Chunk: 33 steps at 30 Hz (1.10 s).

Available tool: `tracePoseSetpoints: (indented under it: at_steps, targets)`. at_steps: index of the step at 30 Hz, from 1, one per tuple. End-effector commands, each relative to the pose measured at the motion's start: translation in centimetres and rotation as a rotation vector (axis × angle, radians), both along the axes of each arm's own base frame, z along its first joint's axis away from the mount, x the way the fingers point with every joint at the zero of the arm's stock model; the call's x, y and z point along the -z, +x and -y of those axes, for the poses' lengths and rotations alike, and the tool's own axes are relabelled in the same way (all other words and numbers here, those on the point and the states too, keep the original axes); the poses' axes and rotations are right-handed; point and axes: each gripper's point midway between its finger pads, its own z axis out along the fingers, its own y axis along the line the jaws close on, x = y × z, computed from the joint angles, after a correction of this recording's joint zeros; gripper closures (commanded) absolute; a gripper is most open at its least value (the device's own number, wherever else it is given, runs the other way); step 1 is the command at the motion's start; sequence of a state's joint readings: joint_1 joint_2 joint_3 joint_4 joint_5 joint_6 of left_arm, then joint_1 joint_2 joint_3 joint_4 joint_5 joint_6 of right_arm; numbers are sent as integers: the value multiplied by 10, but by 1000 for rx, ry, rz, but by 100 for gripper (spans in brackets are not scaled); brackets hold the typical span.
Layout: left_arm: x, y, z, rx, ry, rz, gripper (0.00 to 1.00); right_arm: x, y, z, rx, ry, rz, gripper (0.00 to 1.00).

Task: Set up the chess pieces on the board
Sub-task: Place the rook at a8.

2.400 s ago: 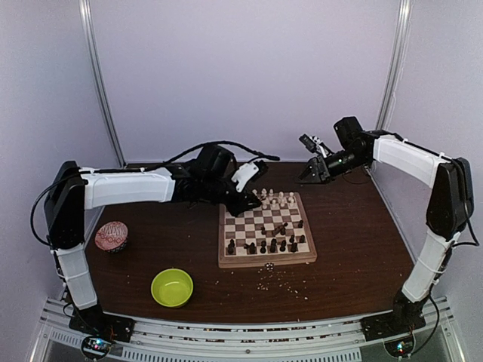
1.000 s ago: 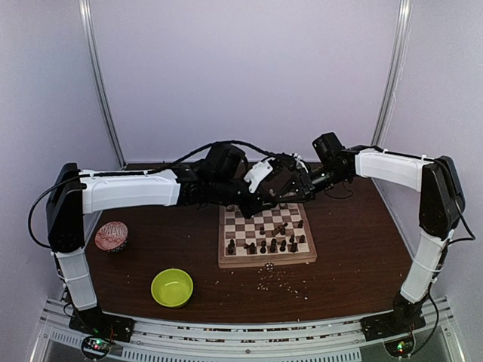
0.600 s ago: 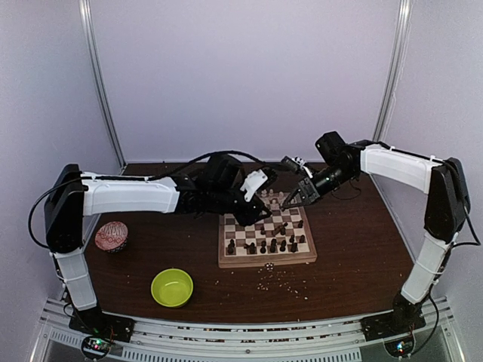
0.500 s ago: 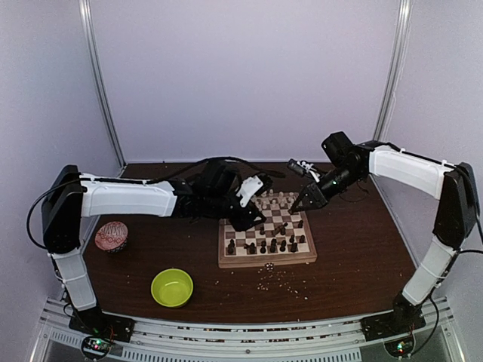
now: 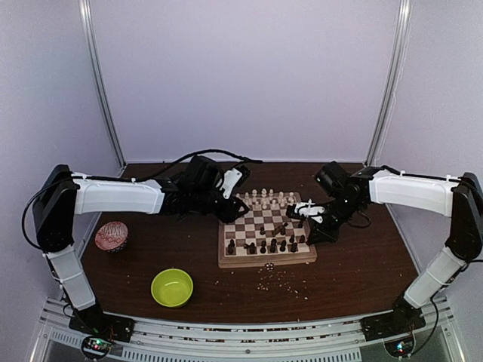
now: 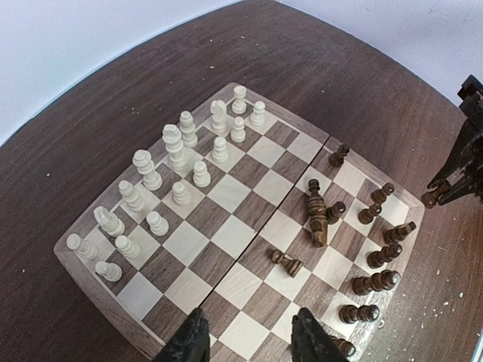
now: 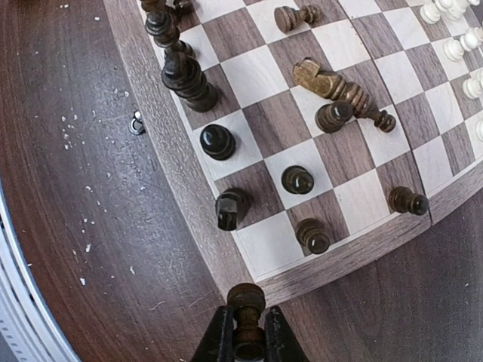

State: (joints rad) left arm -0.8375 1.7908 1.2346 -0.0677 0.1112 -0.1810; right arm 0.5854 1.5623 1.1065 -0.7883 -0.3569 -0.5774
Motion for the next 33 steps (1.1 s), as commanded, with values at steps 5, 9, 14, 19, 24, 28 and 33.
tracePoseSetpoints:
  at_steps: [5,9,14,19,24,28,33]
  targets:
    - [-24,7,3,-23,-60,35,60,21,11,-3,-40,-75,78,90]
    - [-19,9,4,-27,-53,25,60,25,12,-10,-49,-69,80,90]
    - [-14,9,5,-30,-48,11,60,31,10,-15,-64,-74,73,88]
    - [-11,9,5,-33,-42,3,60,36,10,-15,-65,-87,75,86]
    - [-8,10,5,-34,-41,-5,60,42,11,-12,-59,-107,79,85]
    - [-4,10,6,-37,-31,-19,60,41,11,-10,-58,-111,86,81]
    - [12,13,8,-51,30,-80,60,35,10,-10,-48,-94,94,73]
